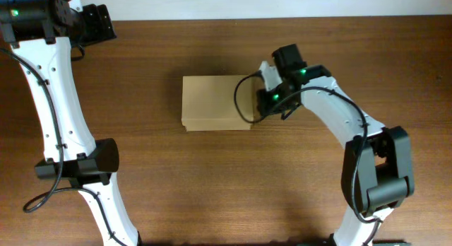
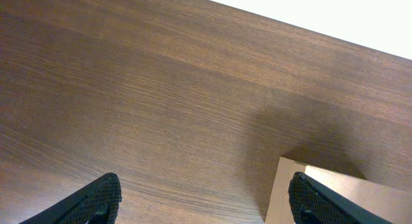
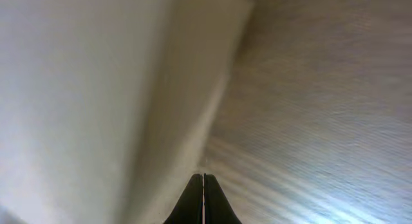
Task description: Pack container
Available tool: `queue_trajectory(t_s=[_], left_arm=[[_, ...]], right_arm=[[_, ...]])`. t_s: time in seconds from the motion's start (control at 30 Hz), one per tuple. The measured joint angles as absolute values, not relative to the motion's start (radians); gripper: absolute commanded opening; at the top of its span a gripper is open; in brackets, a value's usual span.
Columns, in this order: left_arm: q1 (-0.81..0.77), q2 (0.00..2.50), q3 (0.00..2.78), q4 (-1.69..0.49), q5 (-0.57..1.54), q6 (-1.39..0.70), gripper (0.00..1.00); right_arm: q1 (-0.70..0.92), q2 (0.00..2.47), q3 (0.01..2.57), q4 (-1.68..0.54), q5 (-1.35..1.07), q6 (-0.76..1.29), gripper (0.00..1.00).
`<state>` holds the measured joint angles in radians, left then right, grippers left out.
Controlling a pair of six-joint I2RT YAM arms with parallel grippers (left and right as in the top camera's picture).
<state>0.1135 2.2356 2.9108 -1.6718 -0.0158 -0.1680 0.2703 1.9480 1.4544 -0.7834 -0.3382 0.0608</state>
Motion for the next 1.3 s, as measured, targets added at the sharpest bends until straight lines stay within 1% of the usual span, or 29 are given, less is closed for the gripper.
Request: queue_trajectory(t_s=[0.03, 0.13, 0.3, 0.43, 0.5, 0.63, 0.7, 0.8, 0.83, 0.87, 0.9, 1.07, 1.3], left_arm=[[0.113, 2.236, 2.911, -1.672, -0.016, -0.168, 0.93], [0.113, 2.236, 2.911, -1.664, -0.016, -0.167, 1.00], [0.113, 2.236, 2.910, -1.600, -0.062, -0.168, 1.00], [0.113, 2.236, 2.910, -1.476, -0.115, -0.168, 1.00], [0.113, 2.236, 2.910, -1.435, -0.128, -0.168, 1.00], [0.113, 2.236, 2.910, -1.383, -0.142, -0.144, 1.00], [0.113, 2.236, 2.910, -1.373, -0.147, -0.114, 1.00], [0.113, 2.236, 2.910, -1.371, -0.148, -0.061, 1.00], [0.113, 2.236, 2.910, -1.372, -0.148, -0.049, 1.00], [0.113, 2.236, 2.910, -1.374, -0.149, -0.037, 1.00], [0.113, 2.238, 2.910, -1.382, -0.151, -0.025, 1.00], [0.113, 2.242, 2.910, -1.391, -0.150, -0.014, 1.00], [0.113, 2.248, 2.910, -1.391, -0.151, -0.014, 1.00]], right_arm=[[0.249, 1.948, 1.454, -0.782, -0.333, 0.065, 0.04], [0.148, 1.948, 1.454, -0.781, -0.327, 0.076, 0.04], [-0.050, 1.948, 1.455, -0.788, -0.385, 0.078, 0.04], [-0.163, 1.948, 1.489, -0.844, -0.433, 0.075, 0.04], [-0.203, 1.950, 1.554, -0.904, -0.444, 0.060, 0.04], [-0.253, 1.952, 1.820, -1.089, -0.400, -0.009, 0.04], [-0.259, 1.951, 1.924, -1.131, -0.368, -0.028, 0.04], [-0.261, 1.943, 2.149, -1.195, -0.302, -0.064, 0.04], [-0.261, 1.943, 2.185, -1.202, -0.295, -0.068, 0.18], [-0.261, 1.942, 2.257, -1.208, -0.283, -0.075, 0.64], [-0.261, 1.940, 2.318, -1.224, -0.272, -0.083, 0.99], [-0.261, 1.939, 2.369, -1.276, -0.269, -0.087, 0.99], [-0.259, 1.939, 2.370, -1.460, -0.284, -0.089, 0.99]])
